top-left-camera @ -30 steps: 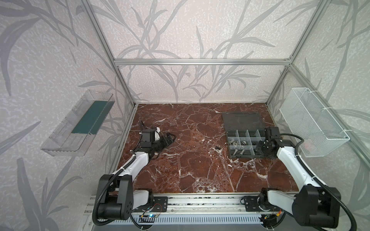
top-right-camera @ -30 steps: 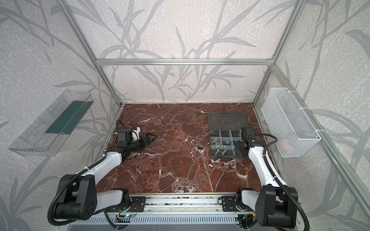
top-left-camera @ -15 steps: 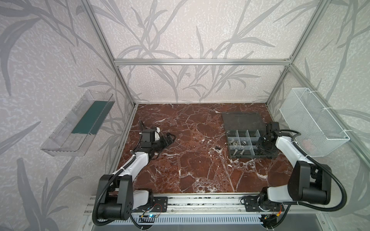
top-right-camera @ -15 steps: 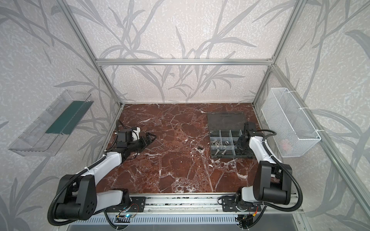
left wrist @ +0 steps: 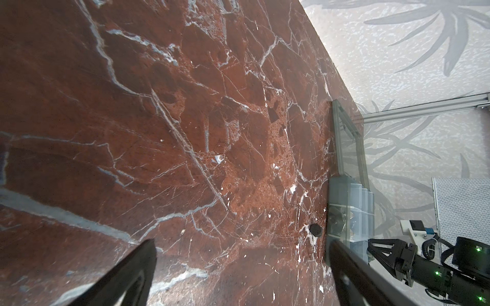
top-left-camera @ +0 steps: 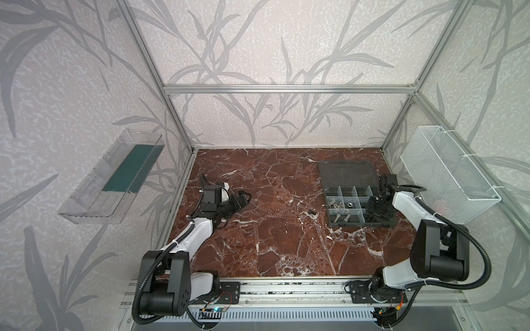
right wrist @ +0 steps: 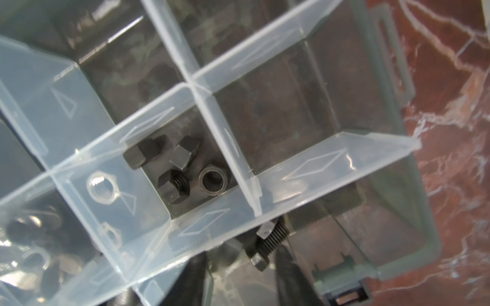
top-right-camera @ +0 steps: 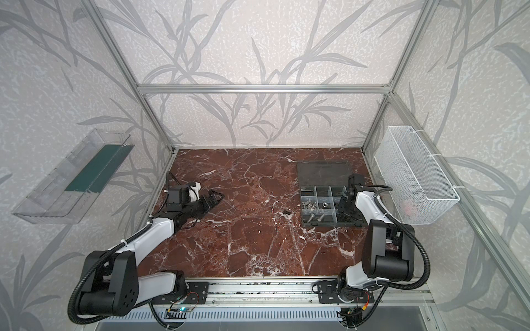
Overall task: Sort the screws and nuts into containers
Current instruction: Place the screw into the container, then pick up the screw from the center of the table.
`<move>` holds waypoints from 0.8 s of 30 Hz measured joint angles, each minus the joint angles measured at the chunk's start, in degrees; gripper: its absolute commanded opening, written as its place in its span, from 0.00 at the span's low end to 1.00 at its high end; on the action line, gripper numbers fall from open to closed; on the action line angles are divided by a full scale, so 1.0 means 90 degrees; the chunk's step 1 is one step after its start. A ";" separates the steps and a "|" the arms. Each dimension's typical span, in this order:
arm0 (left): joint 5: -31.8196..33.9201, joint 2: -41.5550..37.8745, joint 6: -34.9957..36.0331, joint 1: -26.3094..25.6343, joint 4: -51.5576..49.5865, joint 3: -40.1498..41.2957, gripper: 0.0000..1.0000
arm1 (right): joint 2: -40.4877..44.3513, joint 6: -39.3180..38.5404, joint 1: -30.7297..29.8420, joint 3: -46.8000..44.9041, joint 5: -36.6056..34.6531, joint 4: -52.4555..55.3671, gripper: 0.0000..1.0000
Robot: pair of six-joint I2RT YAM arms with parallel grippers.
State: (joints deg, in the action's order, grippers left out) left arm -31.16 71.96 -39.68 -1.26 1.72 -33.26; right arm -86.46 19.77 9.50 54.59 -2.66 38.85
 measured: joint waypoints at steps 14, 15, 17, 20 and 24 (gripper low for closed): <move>-0.0005 -0.0002 0.0000 0.0000 0.0005 0.0000 0.99 | 0.1375 -0.0583 -0.0010 0.0175 0.1141 0.0029 0.80; -0.0007 -0.0002 -0.0002 0.0000 0.0005 0.0000 0.99 | 0.1481 -0.0685 -0.0041 0.0219 0.1319 0.0032 0.80; -0.0024 -0.0005 -0.0005 0.0000 0.0007 0.0000 0.99 | 0.1613 -0.0899 -0.0153 0.0330 0.1583 0.0066 0.80; -0.0046 -0.0005 -0.0024 0.0000 0.0012 0.0000 0.99 | 0.1727 -0.1222 -0.0517 0.0464 0.1865 0.0141 0.81; -0.0053 -0.0005 -0.0053 0.0000 0.0039 0.0000 0.99 | 0.1826 -0.1528 -0.1171 0.0488 0.2057 0.0211 0.81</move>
State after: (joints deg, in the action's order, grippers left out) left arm -31.64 71.92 -40.16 -1.26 2.07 -33.26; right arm -70.02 6.02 -1.04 58.98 15.86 40.75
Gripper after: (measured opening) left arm 0.993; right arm 0.810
